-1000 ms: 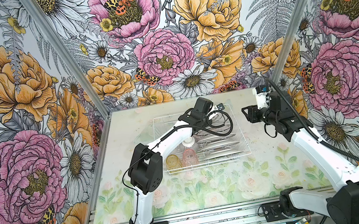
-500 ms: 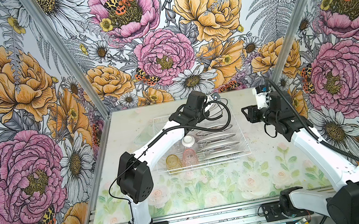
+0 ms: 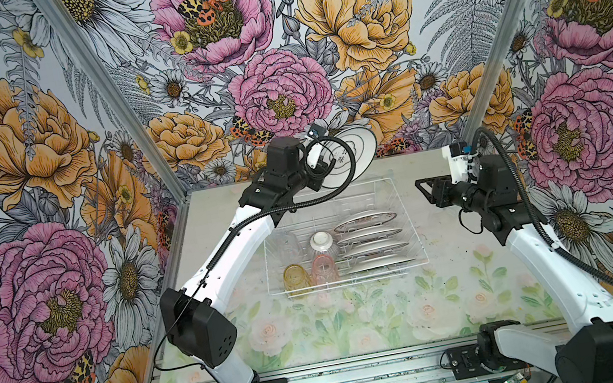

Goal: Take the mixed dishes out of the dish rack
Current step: 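Lift the plate out with the left gripper while the right gripper approaches it, then grasp the plate rim with the right gripper and release the left gripper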

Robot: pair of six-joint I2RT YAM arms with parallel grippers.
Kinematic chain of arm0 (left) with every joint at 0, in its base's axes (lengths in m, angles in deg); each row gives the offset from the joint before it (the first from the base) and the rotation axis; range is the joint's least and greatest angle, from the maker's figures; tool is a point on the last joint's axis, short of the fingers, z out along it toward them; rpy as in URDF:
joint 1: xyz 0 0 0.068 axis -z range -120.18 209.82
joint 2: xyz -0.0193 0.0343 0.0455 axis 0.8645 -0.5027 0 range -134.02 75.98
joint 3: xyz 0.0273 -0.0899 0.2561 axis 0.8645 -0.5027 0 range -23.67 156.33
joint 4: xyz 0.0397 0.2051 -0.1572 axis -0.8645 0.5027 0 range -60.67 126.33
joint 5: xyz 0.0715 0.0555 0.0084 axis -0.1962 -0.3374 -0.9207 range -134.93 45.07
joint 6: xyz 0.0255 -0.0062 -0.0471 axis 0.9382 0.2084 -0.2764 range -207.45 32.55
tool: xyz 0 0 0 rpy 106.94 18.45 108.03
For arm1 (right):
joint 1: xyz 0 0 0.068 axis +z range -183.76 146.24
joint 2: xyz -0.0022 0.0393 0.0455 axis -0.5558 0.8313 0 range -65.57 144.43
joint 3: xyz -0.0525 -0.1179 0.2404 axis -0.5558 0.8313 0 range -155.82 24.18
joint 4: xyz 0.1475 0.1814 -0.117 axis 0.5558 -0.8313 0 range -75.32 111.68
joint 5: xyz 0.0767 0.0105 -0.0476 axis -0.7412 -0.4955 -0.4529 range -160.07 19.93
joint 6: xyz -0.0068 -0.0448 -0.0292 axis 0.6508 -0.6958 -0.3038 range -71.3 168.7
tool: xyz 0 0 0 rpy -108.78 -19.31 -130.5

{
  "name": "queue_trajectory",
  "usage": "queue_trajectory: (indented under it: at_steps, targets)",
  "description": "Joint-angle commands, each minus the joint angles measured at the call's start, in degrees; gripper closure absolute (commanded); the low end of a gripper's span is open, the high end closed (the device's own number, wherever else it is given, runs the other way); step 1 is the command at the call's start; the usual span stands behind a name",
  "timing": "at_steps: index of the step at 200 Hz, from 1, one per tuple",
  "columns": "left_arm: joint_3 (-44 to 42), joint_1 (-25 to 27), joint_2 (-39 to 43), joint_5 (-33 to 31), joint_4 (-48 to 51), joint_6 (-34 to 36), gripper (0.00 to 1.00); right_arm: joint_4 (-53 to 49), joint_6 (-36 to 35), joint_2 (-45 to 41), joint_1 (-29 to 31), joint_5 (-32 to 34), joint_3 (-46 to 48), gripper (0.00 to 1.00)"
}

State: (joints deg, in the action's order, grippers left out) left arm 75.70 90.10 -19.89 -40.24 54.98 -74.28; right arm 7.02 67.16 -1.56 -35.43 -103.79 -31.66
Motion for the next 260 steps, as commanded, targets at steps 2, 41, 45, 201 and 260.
queue_trajectory:
  at_steps: [2, 41, 45, 201, 260]
  targets:
    - [-0.97, -2.85, 2.6, 16.92, -3.31, -13.98, 1.0, 9.55, 4.9, -0.95, -0.47, -12.97, 2.43, 0.53]
    - [-6.14, -6.35, 2.42, 30.67, -12.85, -27.55, 1.0, 24.62, 15.12, -0.32, -1.39, -20.24, 6.59, 0.52]
    - [-6.37, -6.43, 2.27, 31.28, -13.34, -28.32, 1.0, 25.47, 15.78, -0.21, -1.43, -20.5, 6.76, 0.52]
    - [-5.91, -1.65, -7.54, 39.73, -26.12, -39.78, 1.0, 37.33, 25.74, 4.17, -2.46, -18.72, 8.64, 0.49]
    - [-4.95, 0.07, -11.05, 42.85, -29.25, -42.68, 1.0, 39.37, 26.76, 5.08, -2.88, -17.53, 9.05, 0.72]
